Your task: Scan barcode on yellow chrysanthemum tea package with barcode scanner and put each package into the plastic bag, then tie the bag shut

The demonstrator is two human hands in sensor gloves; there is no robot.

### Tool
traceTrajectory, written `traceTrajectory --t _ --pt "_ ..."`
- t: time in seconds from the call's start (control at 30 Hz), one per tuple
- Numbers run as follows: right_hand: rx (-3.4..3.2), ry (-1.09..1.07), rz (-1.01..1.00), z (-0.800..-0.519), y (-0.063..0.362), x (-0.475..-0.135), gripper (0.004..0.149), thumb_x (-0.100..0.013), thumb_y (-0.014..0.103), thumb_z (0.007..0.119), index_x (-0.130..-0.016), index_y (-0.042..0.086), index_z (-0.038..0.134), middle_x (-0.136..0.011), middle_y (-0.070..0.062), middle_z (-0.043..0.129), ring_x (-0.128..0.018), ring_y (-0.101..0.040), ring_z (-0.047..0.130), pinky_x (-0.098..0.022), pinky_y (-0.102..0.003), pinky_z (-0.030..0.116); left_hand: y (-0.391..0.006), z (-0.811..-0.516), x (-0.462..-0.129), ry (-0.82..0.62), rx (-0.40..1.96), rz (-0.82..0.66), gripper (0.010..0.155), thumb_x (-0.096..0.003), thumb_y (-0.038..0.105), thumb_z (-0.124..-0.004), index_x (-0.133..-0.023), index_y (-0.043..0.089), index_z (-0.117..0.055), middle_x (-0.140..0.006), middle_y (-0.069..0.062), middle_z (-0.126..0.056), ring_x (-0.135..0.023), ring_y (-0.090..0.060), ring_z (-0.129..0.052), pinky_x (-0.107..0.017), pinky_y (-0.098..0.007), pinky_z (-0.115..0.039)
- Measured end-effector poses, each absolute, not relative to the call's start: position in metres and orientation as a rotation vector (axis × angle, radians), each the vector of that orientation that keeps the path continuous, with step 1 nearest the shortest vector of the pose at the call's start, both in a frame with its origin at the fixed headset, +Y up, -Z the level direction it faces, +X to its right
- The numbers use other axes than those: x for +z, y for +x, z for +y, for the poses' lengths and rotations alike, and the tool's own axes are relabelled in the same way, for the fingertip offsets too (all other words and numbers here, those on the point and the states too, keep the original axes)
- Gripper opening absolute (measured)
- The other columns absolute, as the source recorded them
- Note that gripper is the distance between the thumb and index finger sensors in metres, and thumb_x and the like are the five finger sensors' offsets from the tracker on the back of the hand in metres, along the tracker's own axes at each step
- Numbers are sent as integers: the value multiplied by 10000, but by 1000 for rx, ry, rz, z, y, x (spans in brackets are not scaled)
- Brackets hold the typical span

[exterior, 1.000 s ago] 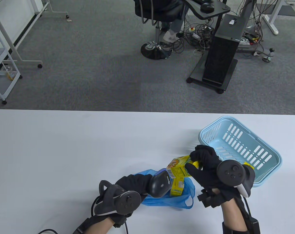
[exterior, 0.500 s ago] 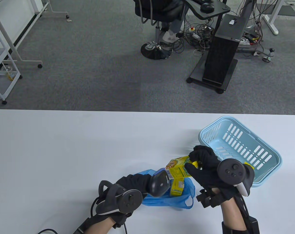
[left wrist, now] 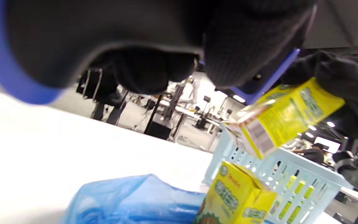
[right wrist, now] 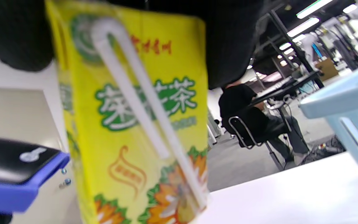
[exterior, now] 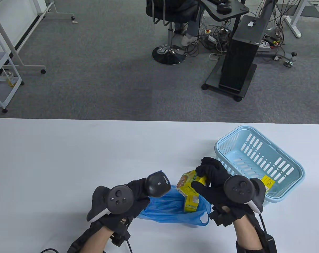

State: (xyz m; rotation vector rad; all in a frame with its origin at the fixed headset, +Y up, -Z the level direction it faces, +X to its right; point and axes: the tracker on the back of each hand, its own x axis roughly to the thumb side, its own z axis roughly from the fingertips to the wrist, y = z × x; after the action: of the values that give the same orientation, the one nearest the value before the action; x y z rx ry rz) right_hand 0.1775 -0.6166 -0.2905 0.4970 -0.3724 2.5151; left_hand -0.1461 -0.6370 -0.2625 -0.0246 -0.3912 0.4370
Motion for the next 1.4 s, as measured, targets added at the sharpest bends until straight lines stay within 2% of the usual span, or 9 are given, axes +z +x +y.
traceTrajectory --t 0.33,0.47,0.67,0.97,1.1,1.27,1.4 --pt "2667 771 -224 -627 109 -282 620 -313 533 842 -848 225 773 -1034 -113 635 -869 -339 798 -627 -484 790 -178 -641 -275 -65 483 -267 606 -477 429 -907 -1008 209 -715 -869 -68 -915 -644 -229 -1039 -483 -455 -852" --pt "2818 835 5 -641 74 -304 628 -294 510 867 -837 208 779 -1030 -110 643 -873 -342 804 -636 -500 771 -186 -647 -280 -60 380 -165 617 -476 420 -910 -1013 194 -706 -876 -77 -907 -655 -234 -1031 -494 -459 -843" --pt "2984 929 152 -662 39 -320 638 -279 492 884 -831 194 766 -1032 -98 634 -889 -331 799 -654 -494 752 -192 -652 -284 -104 387 -139 626 -474 422 -912 -1013 176 -709 -873 -89 -909 -651 -244 -1032 -490 -464 -842" --pt "3050 908 298 -689 25 -333 690 -277 457 900 -878 167 724 -1036 -94 630 -908 -332 794 -660 -501 736 -190 -649 -282 -93 338 -131 629 -470 421 -917 -1009 162 -719 -865 -100 -915 -644 -254 -1034 -485 -471 -841" --pt "3035 902 286 -692 26 -334 777 -280 456 891 -960 141 688 -1043 -106 628 -916 -338 781 -662 -502 727 -187 -650 -282 -98 324 -147 629 -472 424 -915 -1009 164 -717 -865 -100 -915 -645 -251 -1034 -483 -469 -843" --pt "3042 902 330 -694 31 -333 864 -302 488 848 -1034 119 578 -1083 -136 529 -982 -359 660 -688 -550 650 -183 -652 -282 -103 299 -158 630 -471 425 -914 -1008 162 -718 -863 -99 -916 -642 -250 -1035 -480 -469 -844" --pt "3047 893 360 -683 37 -330 910 -316 525 822 -1067 115 513 -1110 -147 457 -1034 -396 528 -705 -611 583 -183 -652 -282 -95 300 -163 630 -471 426 -913 -1008 161 -717 -862 -97 -916 -640 -249 -1036 -478 -467 -846"
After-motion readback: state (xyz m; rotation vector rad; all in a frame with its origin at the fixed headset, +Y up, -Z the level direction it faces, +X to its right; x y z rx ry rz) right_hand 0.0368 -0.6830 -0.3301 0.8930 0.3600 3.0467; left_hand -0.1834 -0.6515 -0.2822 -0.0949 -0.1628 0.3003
